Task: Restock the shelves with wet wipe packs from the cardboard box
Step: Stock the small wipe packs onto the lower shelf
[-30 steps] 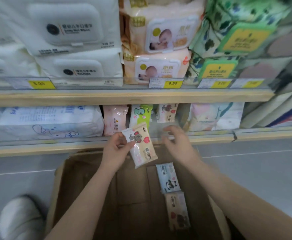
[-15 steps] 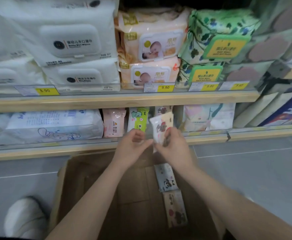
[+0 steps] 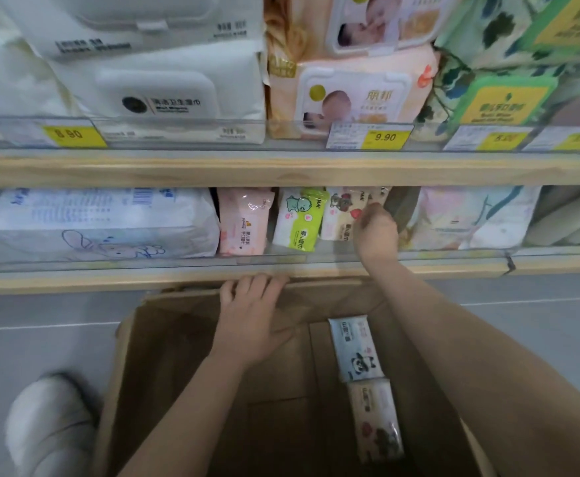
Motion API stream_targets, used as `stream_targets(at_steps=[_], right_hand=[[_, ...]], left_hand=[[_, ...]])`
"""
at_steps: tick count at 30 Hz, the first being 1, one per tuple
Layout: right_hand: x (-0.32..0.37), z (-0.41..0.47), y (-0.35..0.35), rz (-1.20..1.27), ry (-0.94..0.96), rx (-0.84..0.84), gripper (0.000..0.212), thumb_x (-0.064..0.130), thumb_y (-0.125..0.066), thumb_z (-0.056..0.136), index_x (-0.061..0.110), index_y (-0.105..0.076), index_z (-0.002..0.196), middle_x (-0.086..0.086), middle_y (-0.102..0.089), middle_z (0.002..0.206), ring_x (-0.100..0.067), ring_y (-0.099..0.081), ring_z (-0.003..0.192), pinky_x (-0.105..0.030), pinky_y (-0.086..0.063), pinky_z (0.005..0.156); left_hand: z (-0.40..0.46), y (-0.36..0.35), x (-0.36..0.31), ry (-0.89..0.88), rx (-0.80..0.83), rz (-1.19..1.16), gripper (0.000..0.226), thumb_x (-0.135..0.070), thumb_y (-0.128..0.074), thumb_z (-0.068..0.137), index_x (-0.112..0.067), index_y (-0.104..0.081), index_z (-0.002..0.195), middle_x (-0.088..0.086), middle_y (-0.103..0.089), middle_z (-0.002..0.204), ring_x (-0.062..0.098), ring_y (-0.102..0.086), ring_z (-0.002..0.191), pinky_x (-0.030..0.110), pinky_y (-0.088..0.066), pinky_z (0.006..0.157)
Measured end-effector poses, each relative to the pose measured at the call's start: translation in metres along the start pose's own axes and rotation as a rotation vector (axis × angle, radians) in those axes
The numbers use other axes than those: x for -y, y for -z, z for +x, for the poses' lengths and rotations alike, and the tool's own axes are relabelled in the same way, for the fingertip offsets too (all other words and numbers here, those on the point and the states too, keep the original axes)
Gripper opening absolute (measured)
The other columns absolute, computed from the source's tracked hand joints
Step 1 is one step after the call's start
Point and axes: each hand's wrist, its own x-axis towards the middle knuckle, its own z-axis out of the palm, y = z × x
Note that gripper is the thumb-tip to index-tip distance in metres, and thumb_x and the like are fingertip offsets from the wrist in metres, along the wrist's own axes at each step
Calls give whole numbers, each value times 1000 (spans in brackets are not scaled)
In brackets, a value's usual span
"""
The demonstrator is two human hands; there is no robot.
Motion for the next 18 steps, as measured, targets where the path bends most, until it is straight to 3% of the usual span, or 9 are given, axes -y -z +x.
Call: stream_targets(at_steps=[6,10,14,18], right_hand=[[-2,-2,-1,138,-82,142,25,5,-49,91,4,-64,111,-11,-61,124,-26,-56,115,-16,-34,81],[-5,-8,7,163,-26,94,27,2,-47,92,-1,-65,112,-16,-55,128,-28,-54,117,-12,-31,83],[-19,-6,16,147,-72,61,29,5,-49,92,-1,-60,118,-18,-52,132,-31,-53,118,-23,-36,97],[-19,1,19,44,-115,210,39,8,-43,95,5,-50,134,-14,-39,145,-30,-43,130,-30,-33,104]], left_hand=[[-3,1,0,2,17,-33,74,-65,-62,66,-32,-42,129,-8,-51,117,18,-47,111,42,-29,100],[-4,1,-1,4,19,-22,74,-66,-63,63,-32,-45,126,-7,-52,115,18,-49,109,39,-25,97],[-2,0,-1,3,6,-20,75,-65,-66,61,-31,-46,125,-6,-53,115,19,-50,109,38,-21,96],[-2,2,-1,12,34,-14,76,-65,-66,63,-32,-44,128,-7,-52,118,19,-49,111,40,-23,100]])
